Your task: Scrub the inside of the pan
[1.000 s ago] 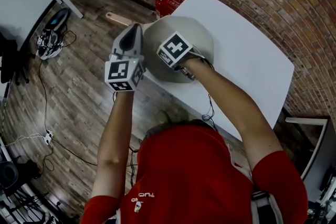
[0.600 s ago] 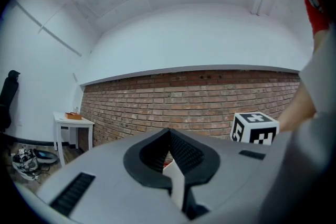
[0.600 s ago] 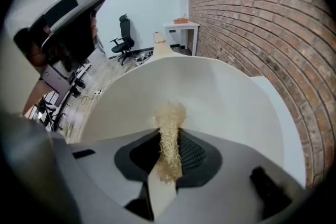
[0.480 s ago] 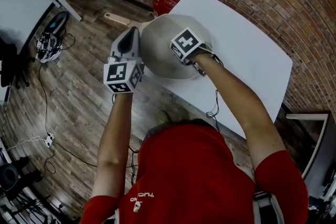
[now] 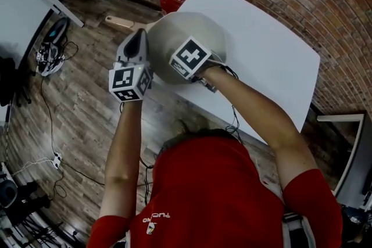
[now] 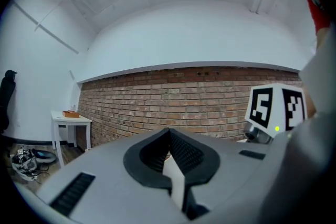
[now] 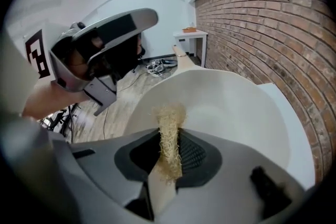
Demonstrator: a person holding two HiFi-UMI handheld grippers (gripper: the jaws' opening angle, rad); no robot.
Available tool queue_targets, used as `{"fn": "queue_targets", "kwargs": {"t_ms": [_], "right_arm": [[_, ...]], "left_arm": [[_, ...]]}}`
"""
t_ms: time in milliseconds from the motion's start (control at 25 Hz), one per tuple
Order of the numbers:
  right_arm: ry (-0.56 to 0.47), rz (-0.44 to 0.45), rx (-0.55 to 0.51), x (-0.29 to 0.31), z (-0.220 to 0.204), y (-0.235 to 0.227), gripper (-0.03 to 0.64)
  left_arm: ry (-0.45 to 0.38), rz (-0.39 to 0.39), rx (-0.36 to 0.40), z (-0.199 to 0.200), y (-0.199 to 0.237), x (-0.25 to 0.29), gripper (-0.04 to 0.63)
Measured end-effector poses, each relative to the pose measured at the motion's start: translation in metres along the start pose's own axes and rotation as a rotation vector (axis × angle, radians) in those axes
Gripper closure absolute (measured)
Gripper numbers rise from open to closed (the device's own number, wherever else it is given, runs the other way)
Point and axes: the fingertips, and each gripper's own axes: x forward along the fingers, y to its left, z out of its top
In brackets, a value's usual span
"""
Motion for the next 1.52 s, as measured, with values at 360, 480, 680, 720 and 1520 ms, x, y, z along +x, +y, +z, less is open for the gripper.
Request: {"fn": "queue_targets", "kwargs": {"t_ms": [360, 480, 680, 720, 1520], "right_arm": [[0.091, -0.022, -0.061, 0.009, -0.028, -0.003, 0.529], [0.103, -0.059, -0.038, 0.0, -0.039, -0.025, 0.529], [0.096, -0.095, 0.004, -0.016, -0.047, -0.046, 0.529], [0.089, -0.095, 0.01, -0.018, -0.047, -0.047, 0.529], [-0.828, -0.104, 0.004, -0.155, 0.054, -0.027, 0.529]], "left_arm": [[-0.016, -0.003, 0.008, 0.004, -0.011, 0.009, 0.581], [-0.018, 0.0, 0.004, 0.004, -0.009, 0.01, 0.581], [-0.017, -0.011, 0.004, 0.005, -0.013, 0.014, 0.581], [-0.016, -0.014, 0.005, 0.005, -0.015, 0.014, 0.581], [-0.124, -0.092, -0.018, 0.061, -0.066, 0.009, 0.581]]}}
